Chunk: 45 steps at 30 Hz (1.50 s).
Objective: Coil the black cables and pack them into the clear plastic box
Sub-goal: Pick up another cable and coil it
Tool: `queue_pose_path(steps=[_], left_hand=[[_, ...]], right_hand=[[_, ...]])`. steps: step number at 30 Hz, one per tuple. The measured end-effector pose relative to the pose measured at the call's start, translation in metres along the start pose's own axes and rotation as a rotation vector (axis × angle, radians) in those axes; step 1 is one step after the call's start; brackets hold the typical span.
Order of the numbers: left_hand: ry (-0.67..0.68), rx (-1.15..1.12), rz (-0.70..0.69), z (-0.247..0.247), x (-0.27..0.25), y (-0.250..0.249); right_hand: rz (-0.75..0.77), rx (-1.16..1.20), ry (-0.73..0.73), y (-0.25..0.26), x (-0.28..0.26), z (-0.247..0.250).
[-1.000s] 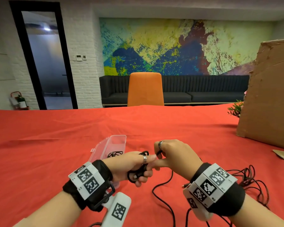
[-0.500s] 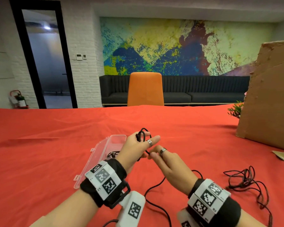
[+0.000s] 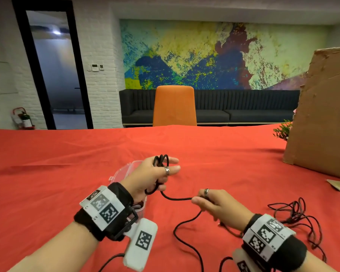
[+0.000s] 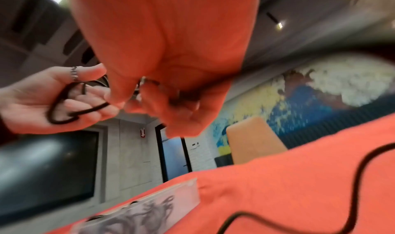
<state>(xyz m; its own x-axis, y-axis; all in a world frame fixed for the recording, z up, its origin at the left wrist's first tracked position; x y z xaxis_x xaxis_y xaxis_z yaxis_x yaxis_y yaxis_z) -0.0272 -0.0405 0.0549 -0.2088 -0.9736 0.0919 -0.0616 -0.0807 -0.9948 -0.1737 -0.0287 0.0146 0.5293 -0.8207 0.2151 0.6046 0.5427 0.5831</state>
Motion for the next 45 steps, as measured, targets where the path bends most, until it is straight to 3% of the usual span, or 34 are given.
queue_pose_path(steps=[5, 10, 14, 18, 22, 25, 29, 35, 40, 45], left_hand=[[-0.017, 0.007, 0.030, -0.008, 0.002, 0.011], [0.302, 0.014, 0.137, -0.033, -0.010, 0.027], [0.380, 0.035, 0.175, -0.039, -0.016, 0.033], [0.320, 0.097, 0.224, -0.031, -0.016, 0.040], [0.142, 0.011, 0.217, -0.017, -0.010, 0.050], [-0.001, -0.209, 0.123, -0.019, -0.003, 0.047], [0.005, -0.539, 0.087, -0.034, -0.001, 0.040], [-0.103, -0.441, 0.041, -0.020, -0.006, 0.037], [-0.021, -0.399, 0.088, -0.009, -0.012, 0.038], [0.212, -0.054, 0.172, -0.034, -0.019, 0.051]], right_hand=[[-0.004, -0.156, -0.146, 0.013, 0.008, 0.016], [0.011, -0.433, -0.131, 0.043, 0.013, 0.024], [0.017, -0.452, -0.095, 0.049, 0.017, 0.019], [-0.004, -0.471, -0.114, 0.024, 0.009, 0.019], [-0.078, -0.444, -0.120, -0.005, -0.002, 0.021], [-0.017, -0.407, -0.144, 0.007, -0.006, 0.009], [0.121, -0.442, -0.043, 0.035, -0.009, -0.030], [0.232, -0.412, 0.105, 0.040, -0.013, -0.045], [0.139, -0.436, 0.092, 0.011, -0.017, -0.022], [0.241, -0.761, -0.215, 0.035, -0.011, 0.006]])
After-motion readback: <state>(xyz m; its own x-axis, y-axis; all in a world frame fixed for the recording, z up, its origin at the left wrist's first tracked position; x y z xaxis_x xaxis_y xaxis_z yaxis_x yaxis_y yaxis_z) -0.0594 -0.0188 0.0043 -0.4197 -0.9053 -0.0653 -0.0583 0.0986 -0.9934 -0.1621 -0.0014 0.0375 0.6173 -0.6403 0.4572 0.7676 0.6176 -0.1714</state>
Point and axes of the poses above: each hand's wrist, its own x-axis towards the middle knuckle, its own z-axis out of the back of the hand, y = z × x, the point moved 8 cm from there along x, towards the middle knuckle
